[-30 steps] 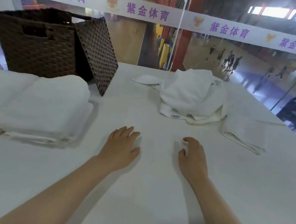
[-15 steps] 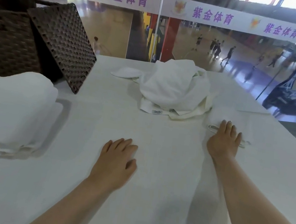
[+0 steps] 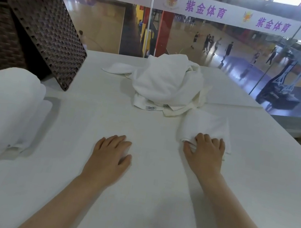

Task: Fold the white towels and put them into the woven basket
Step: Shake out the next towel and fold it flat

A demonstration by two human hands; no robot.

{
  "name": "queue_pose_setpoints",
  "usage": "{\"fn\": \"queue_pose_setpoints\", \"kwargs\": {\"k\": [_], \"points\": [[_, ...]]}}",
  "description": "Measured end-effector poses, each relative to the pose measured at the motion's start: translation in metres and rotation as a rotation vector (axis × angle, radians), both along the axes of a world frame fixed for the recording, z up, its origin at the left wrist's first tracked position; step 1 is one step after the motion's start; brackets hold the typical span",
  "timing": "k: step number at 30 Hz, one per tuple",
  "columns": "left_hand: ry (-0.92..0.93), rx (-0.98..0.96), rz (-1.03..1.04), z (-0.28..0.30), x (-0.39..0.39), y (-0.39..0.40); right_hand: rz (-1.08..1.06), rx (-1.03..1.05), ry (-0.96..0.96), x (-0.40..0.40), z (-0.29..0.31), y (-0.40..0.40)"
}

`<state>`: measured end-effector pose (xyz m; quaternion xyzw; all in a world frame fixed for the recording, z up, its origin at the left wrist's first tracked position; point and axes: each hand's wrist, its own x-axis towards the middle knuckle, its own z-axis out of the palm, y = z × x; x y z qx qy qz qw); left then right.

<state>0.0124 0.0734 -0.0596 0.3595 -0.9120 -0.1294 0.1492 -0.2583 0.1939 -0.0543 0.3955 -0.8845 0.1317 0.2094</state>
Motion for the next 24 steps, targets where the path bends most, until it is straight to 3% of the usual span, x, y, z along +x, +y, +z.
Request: {"fn": "queue_pose_setpoints", "kwargs": {"k": [12,18,21,24], "points": [[0.189,0.187,-0.064,0.005,0.009,0.003,0.468,-0.04,-0.198,0.141,0.003,0.034],[0.374,0.455,0.006,0.014,0.03,0.027,0.623,0.005,-0.375,0.173,0.009,0.035],[0.47,0.524,0.024,0.013,0.037,0.033,0.569,-0.098,-0.639,0.165,0.023,0.032],[0.523,0.556,0.025,0.013,0.043,0.038,0.407,-0.207,-0.613,0.154,0.026,0.027]]}}
